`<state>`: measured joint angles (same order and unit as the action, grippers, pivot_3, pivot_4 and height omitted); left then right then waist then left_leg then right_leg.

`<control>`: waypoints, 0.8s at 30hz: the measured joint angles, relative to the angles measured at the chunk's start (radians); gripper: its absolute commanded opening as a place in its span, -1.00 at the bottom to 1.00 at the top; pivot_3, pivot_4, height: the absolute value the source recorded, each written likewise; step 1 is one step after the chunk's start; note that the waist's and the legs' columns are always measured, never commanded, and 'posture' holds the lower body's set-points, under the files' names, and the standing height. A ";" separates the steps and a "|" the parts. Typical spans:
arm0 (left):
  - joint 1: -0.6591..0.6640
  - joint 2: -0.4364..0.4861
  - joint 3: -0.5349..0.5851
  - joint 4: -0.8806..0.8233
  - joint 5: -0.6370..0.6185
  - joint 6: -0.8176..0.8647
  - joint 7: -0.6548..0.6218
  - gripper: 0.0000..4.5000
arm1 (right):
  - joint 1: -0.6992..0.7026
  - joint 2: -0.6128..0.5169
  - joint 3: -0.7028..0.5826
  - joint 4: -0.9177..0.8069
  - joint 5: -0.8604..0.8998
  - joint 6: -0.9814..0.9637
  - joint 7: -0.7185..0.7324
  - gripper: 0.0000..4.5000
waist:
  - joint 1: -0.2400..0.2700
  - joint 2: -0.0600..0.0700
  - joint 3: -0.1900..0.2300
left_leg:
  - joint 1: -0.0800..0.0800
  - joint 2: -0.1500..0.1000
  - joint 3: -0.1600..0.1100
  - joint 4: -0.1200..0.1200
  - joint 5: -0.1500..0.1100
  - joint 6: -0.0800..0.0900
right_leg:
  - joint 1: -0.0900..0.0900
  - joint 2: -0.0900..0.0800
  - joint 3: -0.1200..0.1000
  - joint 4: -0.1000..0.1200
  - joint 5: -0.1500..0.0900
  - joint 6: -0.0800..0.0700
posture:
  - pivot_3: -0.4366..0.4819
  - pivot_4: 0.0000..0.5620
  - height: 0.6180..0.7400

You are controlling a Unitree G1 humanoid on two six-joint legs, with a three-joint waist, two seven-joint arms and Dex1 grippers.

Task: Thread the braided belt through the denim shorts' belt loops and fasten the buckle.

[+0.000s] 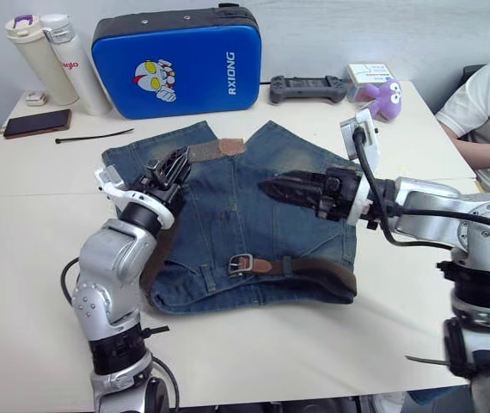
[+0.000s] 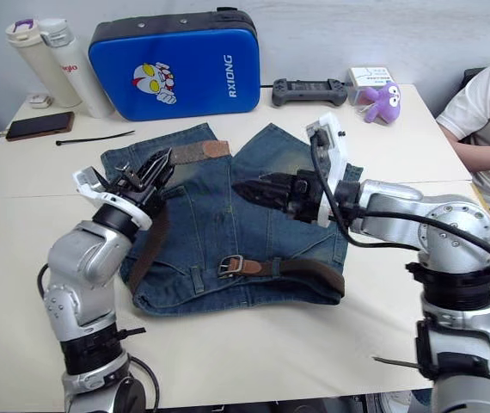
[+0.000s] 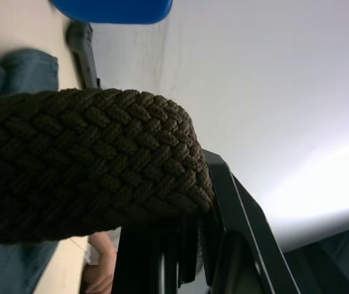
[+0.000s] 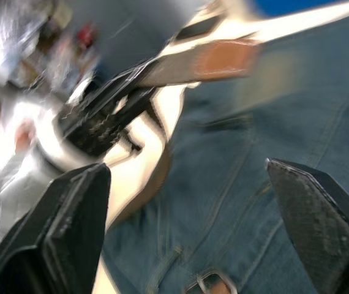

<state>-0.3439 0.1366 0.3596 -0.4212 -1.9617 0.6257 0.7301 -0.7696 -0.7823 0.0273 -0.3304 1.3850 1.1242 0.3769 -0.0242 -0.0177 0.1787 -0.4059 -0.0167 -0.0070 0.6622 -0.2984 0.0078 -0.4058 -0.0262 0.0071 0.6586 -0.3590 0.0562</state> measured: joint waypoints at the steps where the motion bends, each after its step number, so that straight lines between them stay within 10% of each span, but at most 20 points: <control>1: 0.022 0.037 0.025 0.000 0.000 0.044 -0.008 -1.00 | -0.006 -0.057 0.041 -0.037 -0.085 -0.031 0.129 0.98 | 0.000 0.000 0.000 | 0.000 0.000 0.000 0.000 0.000 -0.001 | 0.000 0.000 0.000 0.000 0.000 0.000 | -0.05 -0.47 1.00; 7: 0.137 0.298 0.118 0.005 0.001 0.257 -0.192 -1.00 | -0.023 -0.173 0.260 -0.097 -0.486 -0.225 0.529 0.98 | 0.001 -0.002 0.001 | 0.001 0.000 -0.002 0.000 0.000 -0.002 | 0.001 -0.001 -0.001 0.000 0.000 0.000 | -0.05 -0.47 1.00; 24: 0.347 0.510 0.152 -0.035 0.001 0.272 -0.403 -1.00 | -0.087 0.264 0.492 0.470 -1.084 -0.370 0.414 0.88 | -0.002 -0.001 0.002 | 0.002 -0.001 -0.003 -0.002 0.000 -0.003 | 0.000 -0.003 -0.002 -0.001 0.000 -0.002 | -0.05 -0.47 1.00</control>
<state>0.0033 0.6464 0.5116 -0.4560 -1.9603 0.8979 0.3276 -0.8562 -0.5182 0.5192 0.1397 0.3013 0.7545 0.7909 -0.0262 -0.0189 0.1810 -0.4041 -0.0177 -0.0101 0.6597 -0.2984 0.0051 -0.4055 -0.0288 0.0052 0.6573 -0.3590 0.0542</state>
